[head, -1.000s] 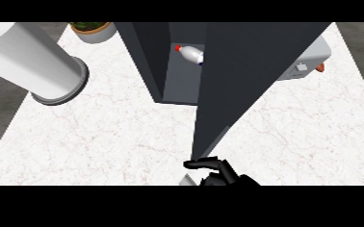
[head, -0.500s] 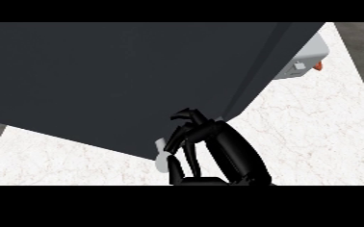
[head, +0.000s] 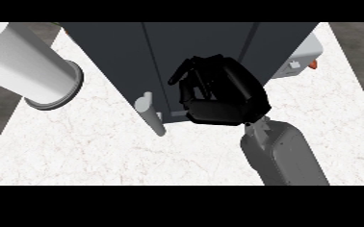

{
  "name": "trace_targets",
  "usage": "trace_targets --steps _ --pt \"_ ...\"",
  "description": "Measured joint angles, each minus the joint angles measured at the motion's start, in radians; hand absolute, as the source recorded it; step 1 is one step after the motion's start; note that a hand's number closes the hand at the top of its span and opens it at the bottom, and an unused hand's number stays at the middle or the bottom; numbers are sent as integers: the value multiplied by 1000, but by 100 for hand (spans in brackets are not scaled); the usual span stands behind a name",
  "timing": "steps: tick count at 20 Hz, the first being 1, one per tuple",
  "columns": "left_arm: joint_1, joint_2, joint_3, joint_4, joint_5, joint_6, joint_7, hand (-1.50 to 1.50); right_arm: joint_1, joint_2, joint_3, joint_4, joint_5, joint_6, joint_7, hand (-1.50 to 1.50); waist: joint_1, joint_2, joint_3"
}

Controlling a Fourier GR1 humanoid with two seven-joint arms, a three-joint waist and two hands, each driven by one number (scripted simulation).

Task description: Pick up the bottled water, place it into the cabinet and close the cabinet

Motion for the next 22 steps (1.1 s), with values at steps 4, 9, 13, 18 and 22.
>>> trace_targets --steps 4,9,13,18,22 --pt "26 -31 42 4 22 -46 11 -150 -112 -2 -79 151 -35 68 -32 150 -6 -3 1" --pt "68 -58 96 -14 59 -98 41 -150 -164 -14 -108 254 -71 183 -62 150 -14 -17 6" --pt "59 -67 111 -12 75 -111 70 -150 -195 -15 -118 313 -72 238 -83 150 -23 -26 12" --pt "45 -58 132 1 111 -126 98 -150 -218 -14 -129 358 -85 270 -104 150 -27 -32 22" --pt "35 -64 130 7 107 -136 118 -150 -214 -25 -138 357 -129 304 -104 150 -35 -33 32"
